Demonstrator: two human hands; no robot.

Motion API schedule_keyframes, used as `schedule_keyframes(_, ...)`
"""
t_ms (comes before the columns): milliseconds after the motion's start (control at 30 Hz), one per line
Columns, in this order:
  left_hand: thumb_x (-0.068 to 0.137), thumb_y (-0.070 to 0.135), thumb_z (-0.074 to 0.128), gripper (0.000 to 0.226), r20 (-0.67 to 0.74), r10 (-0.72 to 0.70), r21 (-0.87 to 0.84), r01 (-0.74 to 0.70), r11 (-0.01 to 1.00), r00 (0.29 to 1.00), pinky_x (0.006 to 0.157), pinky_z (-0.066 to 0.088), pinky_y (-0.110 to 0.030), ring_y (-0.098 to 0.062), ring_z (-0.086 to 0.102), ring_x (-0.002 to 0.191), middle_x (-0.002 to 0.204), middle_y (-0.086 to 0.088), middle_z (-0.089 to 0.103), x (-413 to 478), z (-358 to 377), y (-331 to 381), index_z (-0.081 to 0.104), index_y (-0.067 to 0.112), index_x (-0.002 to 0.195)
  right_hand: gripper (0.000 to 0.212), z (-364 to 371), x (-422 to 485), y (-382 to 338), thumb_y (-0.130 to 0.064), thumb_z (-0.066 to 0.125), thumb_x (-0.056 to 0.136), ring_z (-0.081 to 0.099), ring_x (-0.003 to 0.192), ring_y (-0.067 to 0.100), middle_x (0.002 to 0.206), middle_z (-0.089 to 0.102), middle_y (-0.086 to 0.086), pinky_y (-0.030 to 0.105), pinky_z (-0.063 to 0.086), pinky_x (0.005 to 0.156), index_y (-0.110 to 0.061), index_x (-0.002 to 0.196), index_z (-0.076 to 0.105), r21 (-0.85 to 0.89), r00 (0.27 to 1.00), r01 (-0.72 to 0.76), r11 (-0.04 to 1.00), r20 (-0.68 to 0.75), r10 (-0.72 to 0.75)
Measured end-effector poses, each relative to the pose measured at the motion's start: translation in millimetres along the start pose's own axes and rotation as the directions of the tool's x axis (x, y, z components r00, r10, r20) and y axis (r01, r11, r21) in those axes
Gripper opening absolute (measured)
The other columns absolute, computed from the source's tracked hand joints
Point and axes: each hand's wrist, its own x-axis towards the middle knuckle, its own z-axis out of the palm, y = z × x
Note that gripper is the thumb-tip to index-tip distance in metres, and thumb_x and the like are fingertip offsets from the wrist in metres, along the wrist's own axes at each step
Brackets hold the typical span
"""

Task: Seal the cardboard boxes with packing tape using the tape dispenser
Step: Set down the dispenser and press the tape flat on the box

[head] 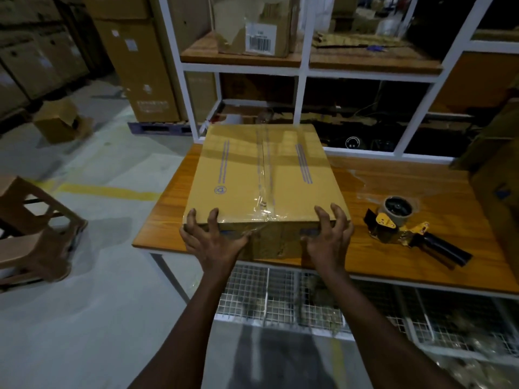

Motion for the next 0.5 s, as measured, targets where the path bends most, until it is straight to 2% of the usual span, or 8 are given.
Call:
schedule_keyframes(100,0.05,0.07,0.081,0.096,-0.033,0.047,-0.033,-0.048,0.998,0.998,0.1,0.029,-0.071,-0.05,0.015,0.137,0.153,-0.009,0.018,-12.0,-8.5,1.6,0.047,0.035,0.132,0.085,-14.6,-12.0,3.3,-0.022,0.09,0.059,0.028,0.131,0.04,0.149,0.032,-0.001,0.051,0.045,0.09,-0.035,0.133,0.05,0.039,0.999,-0.013,0.999,-0.031,0.014)
schedule_keyframes(200,0.053,0.068,0.082,0.086,-0.117,0.067,-0.055,-0.074,0.996,0.991,0.097,0.032,-0.069,-0.047,0.02,0.136,0.148,-0.007,0.025,-18.5,-23.9,17.0,0.052,0.036,0.127,0.083,-34.8,-15.6,4.7,-0.022,0.09,0.058,0.028,0.132,0.039,0.147,0.034,-0.003,0.051,0.043,0.091,-0.036,0.131,0.053,0.062,0.999,-0.028,0.998,-0.039,0.031)
schedule_keyframes(367,0.052,0.075,0.077,0.081,-0.213,0.103,-0.046,-0.116,0.992,0.972,0.099,0.032,-0.064,-0.043,0.023,0.137,0.145,-0.003,0.03,-31.1,-57.9,65.6,0.057,0.038,0.121,0.08,-81.7,-12.3,16.8,-0.024,0.09,0.056,0.029,0.129,0.036,0.143,0.037,-0.004,0.051,0.04,0.091,-0.036,0.127,0.056,0.147,0.995,-0.036,0.988,-0.091,0.05)
schedule_keyframes(500,0.055,0.075,0.077,0.079,-0.276,0.158,-0.054,-0.18,0.982,0.948,0.099,0.032,-0.065,-0.044,0.024,0.135,0.144,-0.005,0.03,-41.5,-81.7,112.8,0.058,0.037,0.122,0.081,-135.5,-2.5,27.5,-0.027,0.089,0.057,0.031,0.129,0.037,0.144,0.037,-0.003,0.051,0.041,0.094,-0.036,0.129,0.055,0.139,0.986,-0.001,0.99,-0.167,0.024)
